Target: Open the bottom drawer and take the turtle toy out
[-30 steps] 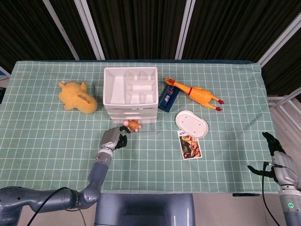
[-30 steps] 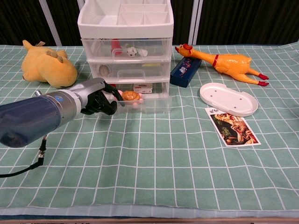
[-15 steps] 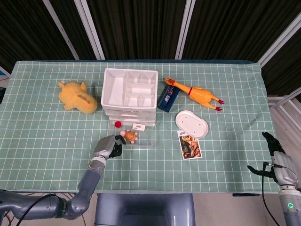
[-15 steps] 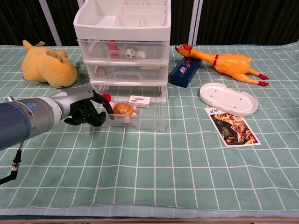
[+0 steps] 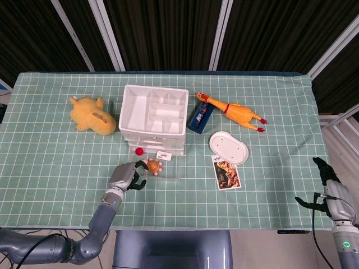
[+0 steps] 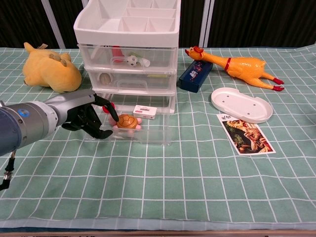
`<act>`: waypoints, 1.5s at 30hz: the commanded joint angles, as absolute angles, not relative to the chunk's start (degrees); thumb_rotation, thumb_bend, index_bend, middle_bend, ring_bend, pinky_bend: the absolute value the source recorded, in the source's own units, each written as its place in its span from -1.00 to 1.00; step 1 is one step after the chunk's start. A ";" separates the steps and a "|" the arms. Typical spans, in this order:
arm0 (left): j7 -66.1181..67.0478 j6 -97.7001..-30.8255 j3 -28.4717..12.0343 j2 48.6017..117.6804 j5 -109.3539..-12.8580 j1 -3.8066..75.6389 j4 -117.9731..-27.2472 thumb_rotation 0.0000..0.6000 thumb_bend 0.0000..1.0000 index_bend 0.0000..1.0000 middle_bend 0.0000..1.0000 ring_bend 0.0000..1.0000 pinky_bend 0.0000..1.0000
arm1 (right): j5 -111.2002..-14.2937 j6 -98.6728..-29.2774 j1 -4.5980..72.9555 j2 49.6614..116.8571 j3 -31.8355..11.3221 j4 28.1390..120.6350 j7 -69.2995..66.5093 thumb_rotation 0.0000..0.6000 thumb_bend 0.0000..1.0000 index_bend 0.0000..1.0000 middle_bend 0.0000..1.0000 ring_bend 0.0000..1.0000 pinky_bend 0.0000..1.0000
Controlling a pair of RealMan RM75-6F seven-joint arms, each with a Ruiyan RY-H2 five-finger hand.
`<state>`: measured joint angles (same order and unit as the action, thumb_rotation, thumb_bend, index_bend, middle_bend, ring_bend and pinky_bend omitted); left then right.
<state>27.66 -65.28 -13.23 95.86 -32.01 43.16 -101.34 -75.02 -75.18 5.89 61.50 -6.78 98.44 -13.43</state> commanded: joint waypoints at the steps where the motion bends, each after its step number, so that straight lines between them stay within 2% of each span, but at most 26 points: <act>1: 29.35 -65.83 -14.10 95.36 -32.86 44.39 -101.28 1.00 -0.34 -0.34 0.92 0.94 1.00 | -75.01 -75.17 5.89 61.50 -6.79 98.44 -13.45 1.00 -0.74 -1.00 -1.00 -1.00 -0.63; 7: 36.67 -65.75 -14.81 93.02 -32.10 48.33 -101.00 1.00 -0.34 -0.33 0.95 0.96 1.00 | -75.04 -75.15 5.90 61.48 -6.78 98.45 -13.46 1.00 -0.74 -1.00 -1.00 -1.00 -0.63; 13: 45.06 -63.06 -14.87 91.63 -25.52 53.30 -97.90 1.00 -0.33 -0.28 0.97 0.98 1.00 | -75.03 -75.17 5.89 61.50 -6.77 98.47 -13.39 1.00 -0.74 -1.00 -1.00 -1.00 -0.63; 25: 47.53 -61.00 -13.86 94.70 -19.96 57.01 -92.21 1.00 -0.33 -0.10 1.00 1.00 1.00 | -74.78 -74.92 5.92 61.42 -6.84 98.54 -13.75 1.00 -0.74 -1.00 -1.00 -1.00 -0.63; 45: 47.55 -62.28 -12.20 97.49 -20.59 58.47 -88.80 1.00 -0.33 -0.09 1.00 1.00 1.00 | -74.58 -74.71 5.93 61.28 -6.89 98.73 -14.02 1.00 -0.74 -1.00 -1.00 -1.00 -0.63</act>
<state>47.47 -62.21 -12.27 97.41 -20.52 58.41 -88.88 -74.58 -74.70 5.93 61.28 -6.90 98.74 -14.02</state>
